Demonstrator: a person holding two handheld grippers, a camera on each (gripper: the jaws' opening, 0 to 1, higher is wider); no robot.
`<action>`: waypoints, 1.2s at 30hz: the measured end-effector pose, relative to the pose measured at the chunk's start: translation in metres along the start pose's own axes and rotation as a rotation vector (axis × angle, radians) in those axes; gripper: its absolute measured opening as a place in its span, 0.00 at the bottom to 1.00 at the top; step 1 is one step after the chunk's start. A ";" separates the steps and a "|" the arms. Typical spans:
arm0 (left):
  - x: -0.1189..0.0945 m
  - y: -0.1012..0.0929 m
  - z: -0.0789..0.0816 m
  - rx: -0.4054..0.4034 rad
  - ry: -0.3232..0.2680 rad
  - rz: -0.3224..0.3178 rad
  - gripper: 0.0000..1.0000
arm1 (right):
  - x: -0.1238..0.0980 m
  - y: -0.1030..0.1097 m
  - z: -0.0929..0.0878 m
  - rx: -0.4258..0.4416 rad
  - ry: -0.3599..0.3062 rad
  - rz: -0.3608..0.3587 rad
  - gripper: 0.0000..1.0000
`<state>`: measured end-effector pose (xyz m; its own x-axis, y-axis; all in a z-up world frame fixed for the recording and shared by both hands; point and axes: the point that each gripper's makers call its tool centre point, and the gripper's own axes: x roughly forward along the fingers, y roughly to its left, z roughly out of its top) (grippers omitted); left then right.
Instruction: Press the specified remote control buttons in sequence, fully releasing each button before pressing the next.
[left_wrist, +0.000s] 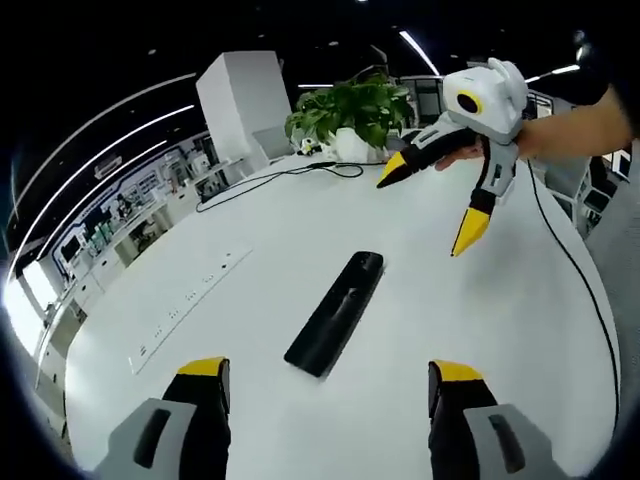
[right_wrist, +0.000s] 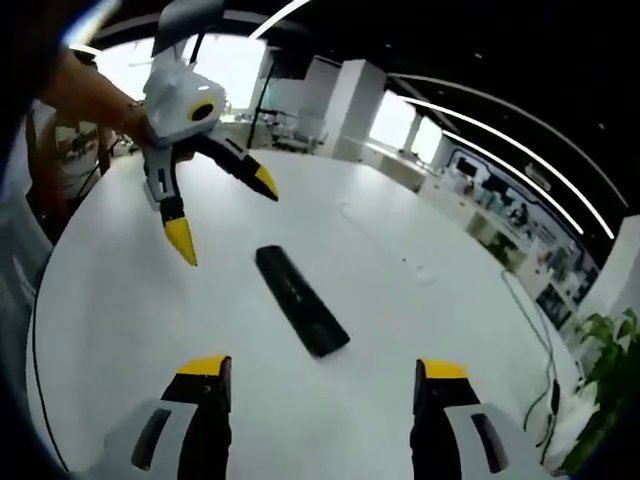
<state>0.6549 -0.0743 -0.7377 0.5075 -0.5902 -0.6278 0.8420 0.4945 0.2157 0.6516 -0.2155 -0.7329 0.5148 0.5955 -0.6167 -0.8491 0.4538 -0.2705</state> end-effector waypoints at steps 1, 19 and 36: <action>0.001 0.000 0.000 0.004 0.001 -0.009 0.84 | 0.002 0.000 -0.001 -0.002 0.004 0.017 0.73; 0.021 0.011 -0.005 0.019 0.000 -0.107 0.77 | 0.031 -0.010 -0.006 -0.036 0.029 0.157 0.70; 0.035 0.001 -0.003 -0.009 -0.019 -0.253 0.66 | 0.052 -0.011 -0.006 -0.063 0.046 0.258 0.65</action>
<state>0.6732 -0.0923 -0.7611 0.2838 -0.7079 -0.6468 0.9411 0.3350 0.0463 0.6867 -0.1934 -0.7659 0.2761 0.6545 -0.7038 -0.9578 0.2480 -0.1451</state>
